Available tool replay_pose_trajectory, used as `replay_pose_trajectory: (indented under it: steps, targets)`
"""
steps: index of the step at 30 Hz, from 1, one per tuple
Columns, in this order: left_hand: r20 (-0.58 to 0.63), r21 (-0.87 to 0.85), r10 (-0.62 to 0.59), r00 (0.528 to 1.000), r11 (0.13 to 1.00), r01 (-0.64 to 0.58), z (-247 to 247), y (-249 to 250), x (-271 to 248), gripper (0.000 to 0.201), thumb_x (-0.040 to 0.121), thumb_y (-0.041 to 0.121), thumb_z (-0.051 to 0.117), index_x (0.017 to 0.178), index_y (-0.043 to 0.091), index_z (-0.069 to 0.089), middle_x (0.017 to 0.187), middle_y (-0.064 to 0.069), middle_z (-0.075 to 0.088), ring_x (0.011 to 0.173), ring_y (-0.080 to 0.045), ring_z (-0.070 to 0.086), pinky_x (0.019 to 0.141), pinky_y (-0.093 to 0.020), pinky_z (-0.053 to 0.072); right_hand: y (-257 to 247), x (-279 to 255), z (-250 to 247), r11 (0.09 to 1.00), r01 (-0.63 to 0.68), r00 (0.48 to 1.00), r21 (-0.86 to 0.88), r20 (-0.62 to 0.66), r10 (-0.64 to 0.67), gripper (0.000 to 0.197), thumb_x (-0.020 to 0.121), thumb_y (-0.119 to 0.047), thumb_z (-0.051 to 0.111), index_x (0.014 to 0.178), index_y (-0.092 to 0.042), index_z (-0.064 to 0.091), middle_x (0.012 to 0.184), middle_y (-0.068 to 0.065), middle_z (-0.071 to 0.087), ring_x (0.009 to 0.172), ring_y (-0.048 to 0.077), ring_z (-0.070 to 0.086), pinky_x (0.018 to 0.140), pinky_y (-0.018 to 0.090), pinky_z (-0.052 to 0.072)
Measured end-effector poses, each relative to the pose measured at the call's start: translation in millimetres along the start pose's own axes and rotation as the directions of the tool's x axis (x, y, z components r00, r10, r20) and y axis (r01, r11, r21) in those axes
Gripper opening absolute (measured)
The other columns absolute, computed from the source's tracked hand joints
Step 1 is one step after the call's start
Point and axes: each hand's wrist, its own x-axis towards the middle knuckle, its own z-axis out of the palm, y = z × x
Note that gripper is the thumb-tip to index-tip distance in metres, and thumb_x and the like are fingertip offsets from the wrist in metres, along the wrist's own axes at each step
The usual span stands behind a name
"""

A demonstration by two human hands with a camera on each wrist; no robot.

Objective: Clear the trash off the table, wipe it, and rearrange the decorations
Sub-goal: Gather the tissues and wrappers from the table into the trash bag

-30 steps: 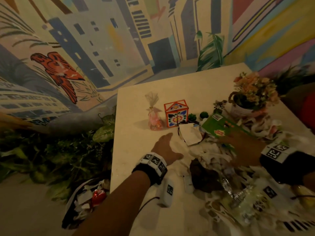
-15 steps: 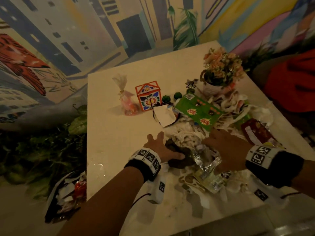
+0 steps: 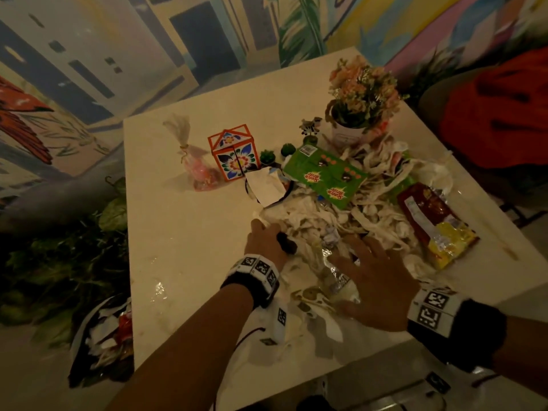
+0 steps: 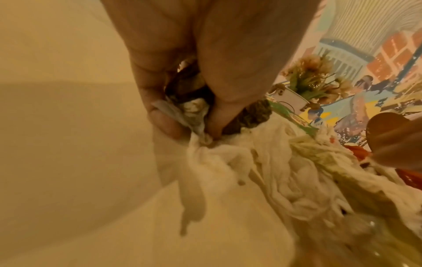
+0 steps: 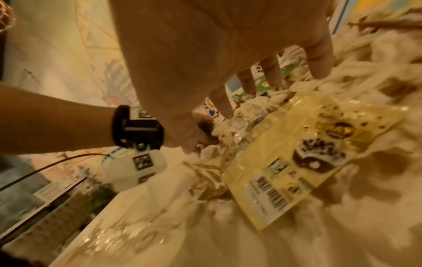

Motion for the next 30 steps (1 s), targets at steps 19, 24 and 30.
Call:
replay_pose_trajectory:
  steps: [19, 24, 30]
  targets:
    - [0.111, -0.654, -0.335, 0.936, 0.684, 0.323, -53.4, -29.1, -7.3, 0.012, 0.083, -0.002, 0.056, 0.082, 0.009, 0.058, 0.08, -0.011, 0.064, 0.063, -0.024, 0.055, 0.052, -0.03, 0.048, -15.5, 86.5, 18.4, 0.998, 0.057, 0.997, -0.013, 0.057, -0.056, 0.04, 0.09, -0.028, 0.054, 0.129, -0.026, 0.044, 0.15, 0.011, 0.02, 0.134, 0.039, 0.026, 0.099, 0.048, 0.043]
    - [0.046, -0.513, -0.124, 0.991, 0.849, 0.13, -48.3, -31.0, -31.2, 0.02, 0.084, -0.003, 0.05, 0.075, 0.013, 0.057, 0.072, -0.007, 0.057, 0.064, -0.026, 0.052, 0.056, -0.03, 0.047, -9.3, 103.5, -2.4, 0.996, 0.055, 0.998, 0.064, 0.031, -0.057, 0.032, 0.08, -0.016, 0.066, 0.11, -0.01, 0.058, 0.128, 0.015, 0.042, 0.111, 0.032, 0.052, 0.09, 0.033, 0.043]
    - [0.181, -0.163, 0.145, 0.973, 0.98, -0.115, -18.8, -35.8, -54.8, 0.02, 0.085, 0.003, 0.05, 0.092, 0.012, 0.067, 0.098, -0.009, 0.059, 0.092, -0.031, 0.054, 0.085, -0.039, 0.044, -5.9, 105.0, -12.8, 0.97, -0.048, 0.999, 0.238, 0.007, 0.047, 0.031, 0.068, -0.015, 0.078, 0.093, -0.015, 0.061, 0.109, 0.008, 0.053, 0.096, 0.027, 0.052, 0.078, 0.03, 0.041]
